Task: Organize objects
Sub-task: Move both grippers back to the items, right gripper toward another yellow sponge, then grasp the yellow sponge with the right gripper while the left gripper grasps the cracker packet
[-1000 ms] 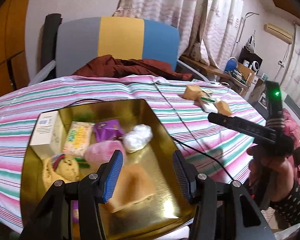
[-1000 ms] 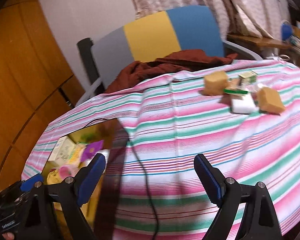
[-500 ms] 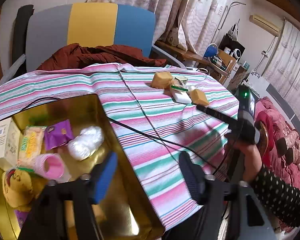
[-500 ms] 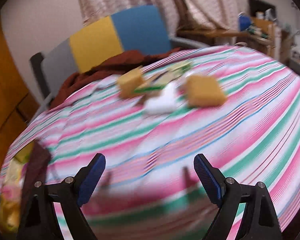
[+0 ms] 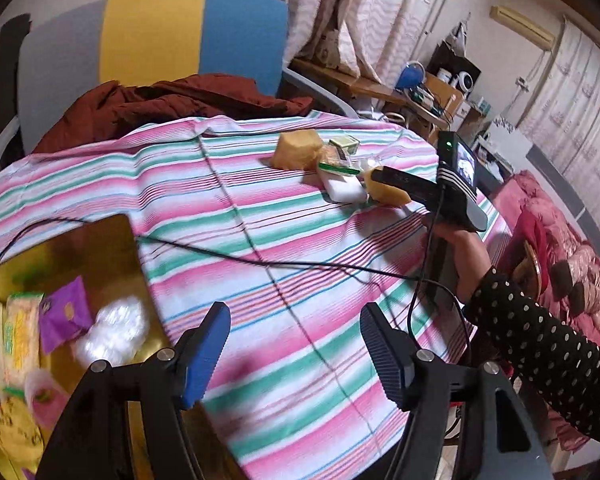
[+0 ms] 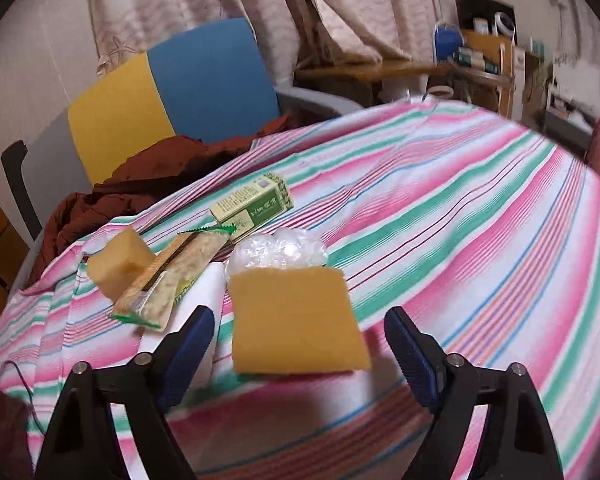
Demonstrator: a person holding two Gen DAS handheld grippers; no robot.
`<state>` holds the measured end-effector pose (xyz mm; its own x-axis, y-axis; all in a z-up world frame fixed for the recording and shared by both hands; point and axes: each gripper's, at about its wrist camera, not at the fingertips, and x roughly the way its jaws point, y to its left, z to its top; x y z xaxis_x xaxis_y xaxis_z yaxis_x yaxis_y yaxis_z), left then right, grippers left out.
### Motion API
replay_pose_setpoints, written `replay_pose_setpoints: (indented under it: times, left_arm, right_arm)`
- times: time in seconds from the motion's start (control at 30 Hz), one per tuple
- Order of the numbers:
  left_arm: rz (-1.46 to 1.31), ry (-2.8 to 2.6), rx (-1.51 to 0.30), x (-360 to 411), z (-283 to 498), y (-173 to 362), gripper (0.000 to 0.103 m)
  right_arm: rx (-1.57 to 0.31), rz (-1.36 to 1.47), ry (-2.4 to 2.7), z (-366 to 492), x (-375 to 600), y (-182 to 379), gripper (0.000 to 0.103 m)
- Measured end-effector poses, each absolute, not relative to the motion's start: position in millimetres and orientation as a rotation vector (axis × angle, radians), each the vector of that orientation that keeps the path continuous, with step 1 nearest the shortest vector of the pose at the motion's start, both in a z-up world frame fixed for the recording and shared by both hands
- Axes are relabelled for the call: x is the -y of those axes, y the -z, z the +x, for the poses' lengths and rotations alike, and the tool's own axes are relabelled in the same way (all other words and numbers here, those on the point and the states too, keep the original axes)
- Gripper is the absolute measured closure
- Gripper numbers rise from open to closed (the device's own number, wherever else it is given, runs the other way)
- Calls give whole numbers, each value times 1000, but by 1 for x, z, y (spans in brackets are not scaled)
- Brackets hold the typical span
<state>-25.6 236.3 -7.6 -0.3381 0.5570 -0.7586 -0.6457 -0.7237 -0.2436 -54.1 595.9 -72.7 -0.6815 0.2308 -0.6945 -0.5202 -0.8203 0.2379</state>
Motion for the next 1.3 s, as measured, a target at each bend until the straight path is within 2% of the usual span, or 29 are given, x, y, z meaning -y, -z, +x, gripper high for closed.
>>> replay_pose_setpoints:
  times: [0.07,0.23,0.37,0.6,0.97,1.0,1.03,1.07,1.13,1.3]
  left_arm:
    - [-1138,-2088,-142,-247,-34,7,35]
    - [-1149,-2082,-158,-289,-62,5,34]
    - [-1132,-2098,-176,-326,-82,2,23]
    - [-1172,-2068,-255,-416,-127,26,22]
    - [-1329,-2065,-232,-483,-176,76,22]
    - [-1335,-2069,-223,-482,-178,78,23]
    - [-1339,-2074,-201,-481,-180,81,29]
    - [-1331,-2063,-182,-480,-180,80,42]
    - [-1297,-2058,-205,-479,-176,81,47]
    - [-1195,-2037,-281,-471,-155,77,48]
  right_arm:
    - [-569,-981,-2492,-61,-592,76,39]
    - [-533,-944,-2487,-50,-585,75,41]
    - [-549,-938,-2452,-28,-577,79,41]
    - [-558,-850,-2425,-10,-574,79,41]
    - [-548,-836,-2437,-8,-573,83,41]
    - [-552,-833,-2438,-7,-574,83,41]
    - [-554,-831,-2437,-7,-574,83,41]
    - [-551,-832,-2436,-8,-574,84,41]
    - [-540,-834,-2434,-9,-573,84,41]
    - [-531,-830,-2433,-10,-573,85,41]
